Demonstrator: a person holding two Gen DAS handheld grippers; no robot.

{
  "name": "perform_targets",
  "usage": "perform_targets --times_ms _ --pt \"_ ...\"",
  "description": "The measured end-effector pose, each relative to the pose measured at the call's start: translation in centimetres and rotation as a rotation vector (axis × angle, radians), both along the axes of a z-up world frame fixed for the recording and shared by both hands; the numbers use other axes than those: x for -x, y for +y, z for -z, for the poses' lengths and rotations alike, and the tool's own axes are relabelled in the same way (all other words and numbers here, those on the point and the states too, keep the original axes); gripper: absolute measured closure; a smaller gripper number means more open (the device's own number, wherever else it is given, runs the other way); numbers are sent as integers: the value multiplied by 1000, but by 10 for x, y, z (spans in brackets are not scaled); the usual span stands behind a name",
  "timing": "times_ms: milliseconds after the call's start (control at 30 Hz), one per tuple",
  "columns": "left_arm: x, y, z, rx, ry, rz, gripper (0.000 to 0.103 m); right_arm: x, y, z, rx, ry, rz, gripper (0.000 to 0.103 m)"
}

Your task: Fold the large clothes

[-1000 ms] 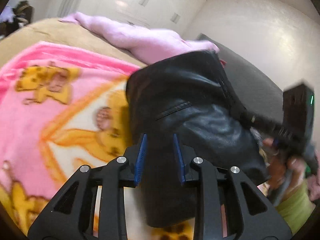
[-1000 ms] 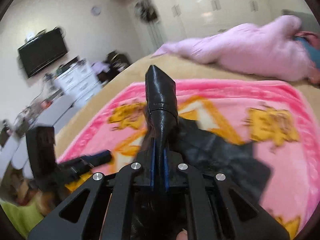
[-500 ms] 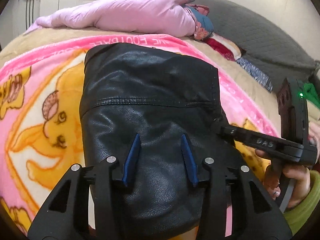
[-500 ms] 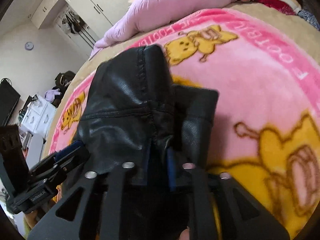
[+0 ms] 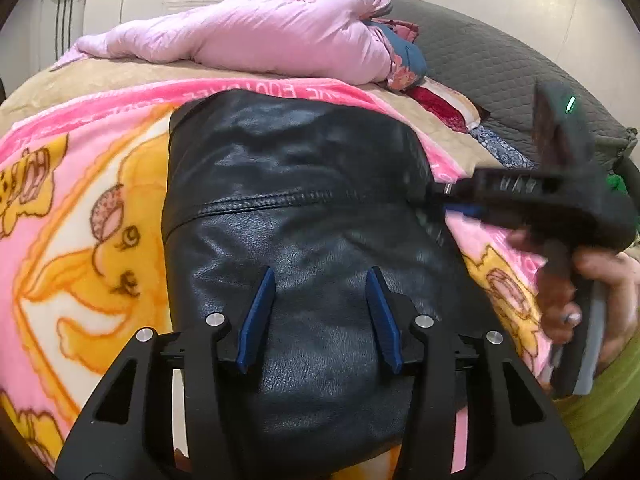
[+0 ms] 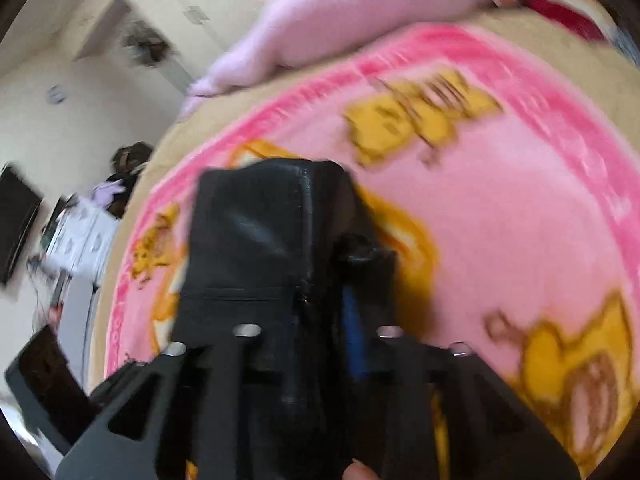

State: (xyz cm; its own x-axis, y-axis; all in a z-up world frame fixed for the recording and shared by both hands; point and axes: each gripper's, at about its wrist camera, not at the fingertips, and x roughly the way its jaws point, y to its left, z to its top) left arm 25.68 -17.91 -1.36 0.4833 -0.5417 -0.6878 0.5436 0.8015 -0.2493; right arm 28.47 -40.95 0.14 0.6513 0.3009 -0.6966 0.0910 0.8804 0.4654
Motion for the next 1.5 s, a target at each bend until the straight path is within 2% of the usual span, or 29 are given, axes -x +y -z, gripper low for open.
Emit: perform_targets --times_ms 67,167,233,300,400,500,567,667,700,767,833,933,1000,1233,1500 --pt "1 2 -6 -3 -28 -16 64 -5 13 -27 16 -113 -77 87" --pt "-6 11 -14 45 -11 -36 60 -18 19 -39 68 -180 -126 87" --pt "-9 8 -9 24 4 -24 60 -31 13 -23 114 -146 -126 87" --pt "-6 1 -1 -4 -4 10 60 -43 -1 6 114 -79 -96 85" --pt "3 -10 2 -24 -28 33 60 -34 -16 39 142 -47 -50 79" --pt "11 -20 2 -65 -55 35 54 -24 -18 49 165 -35 -16 70" --pt "13 -22 0 -84 -62 22 49 -18 -17 42 169 -45 -2 62" --pt "21 -20 -8 -65 -60 28 45 2 -11 19 219 -99 12 55" --pt "23 -19 -10 -66 -62 27 43 12 -9 11 236 -118 22 40" --pt "30 -16 -13 -66 -66 22 40 39 -6 -7 226 -182 27 22" --pt "40 -10 -19 -55 -69 13 33 70 -2 -26 237 -227 49 13" --pt "55 0 -28 -34 -80 1 22 107 3 -43 248 -285 47 6" --pt "68 6 -34 -21 -90 -4 10 128 6 -48 252 -304 43 5" --pt "104 30 -44 25 -75 -21 9 199 27 -46 297 -337 52 4" --pt "139 55 -34 27 -104 -48 9 236 44 -13 299 -306 74 4"
